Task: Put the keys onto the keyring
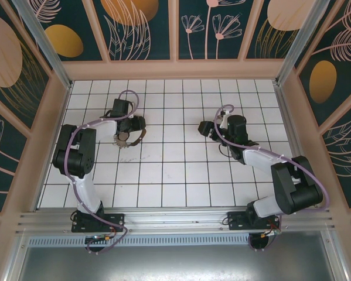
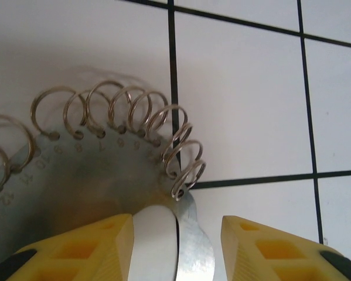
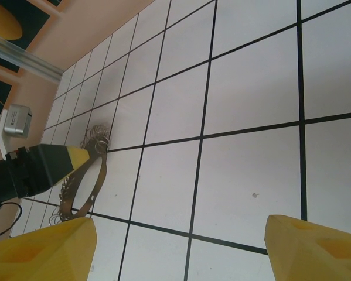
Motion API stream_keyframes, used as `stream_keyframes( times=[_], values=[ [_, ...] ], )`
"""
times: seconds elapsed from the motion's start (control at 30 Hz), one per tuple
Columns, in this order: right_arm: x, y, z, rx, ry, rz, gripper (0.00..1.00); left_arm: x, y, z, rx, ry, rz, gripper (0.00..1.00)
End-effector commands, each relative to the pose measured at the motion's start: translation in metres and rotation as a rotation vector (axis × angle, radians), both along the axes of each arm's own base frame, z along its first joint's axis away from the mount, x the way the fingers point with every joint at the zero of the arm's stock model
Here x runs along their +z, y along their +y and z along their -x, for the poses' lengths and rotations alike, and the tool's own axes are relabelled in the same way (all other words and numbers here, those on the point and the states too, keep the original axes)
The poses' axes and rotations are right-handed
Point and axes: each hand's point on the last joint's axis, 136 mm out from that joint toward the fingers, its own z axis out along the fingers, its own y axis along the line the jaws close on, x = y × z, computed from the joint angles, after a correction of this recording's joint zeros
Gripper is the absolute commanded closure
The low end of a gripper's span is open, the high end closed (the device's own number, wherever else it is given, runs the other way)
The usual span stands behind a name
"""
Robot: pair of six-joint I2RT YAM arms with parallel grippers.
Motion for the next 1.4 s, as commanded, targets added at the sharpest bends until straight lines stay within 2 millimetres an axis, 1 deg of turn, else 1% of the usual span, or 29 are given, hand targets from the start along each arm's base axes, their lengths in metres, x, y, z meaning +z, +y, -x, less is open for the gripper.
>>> stream_keyframes(
  times=[0.0,0.2,0.43,0.57,0.93,1.1,1.27,1.3,1.37],
  values=[
    [0.005,0.006,-0.005,0.004,-0.015,-0.019,0.24,0.000,-0.004,-0.006,-0.019,-0.004,-0.010,0.57],
    [0.004,0.007,-0.007,0.008,-0.012,-0.019,0.24,-0.005,-0.008,-0.008,-0.021,0.003,0.006,0.57],
    [0.002,0.008,-0.008,0.009,-0.006,-0.020,0.24,-0.007,-0.013,-0.009,-0.031,0.008,0.023,0.62],
    [0.001,0.008,-0.008,0.009,-0.004,-0.020,0.24,-0.005,-0.016,-0.009,-0.036,0.004,0.028,0.64],
    [-0.003,0.008,-0.009,0.010,0.004,-0.015,0.24,-0.002,-0.024,-0.013,-0.044,-0.004,0.042,0.64],
    [-0.005,0.009,-0.009,0.010,0.008,-0.014,0.24,0.000,-0.026,-0.014,-0.047,-0.006,0.044,0.67],
    [-0.007,0.009,-0.009,0.011,0.012,-0.010,0.24,-0.003,-0.028,-0.013,-0.052,-0.001,0.047,0.67],
    [-0.008,0.009,-0.009,0.012,0.014,-0.009,0.24,-0.002,-0.028,-0.013,-0.050,-0.004,0.043,0.68],
    [-0.008,0.009,-0.009,0.013,0.014,-0.008,0.24,-0.002,-0.021,-0.014,-0.012,-0.013,0.012,0.68]
  ],
)
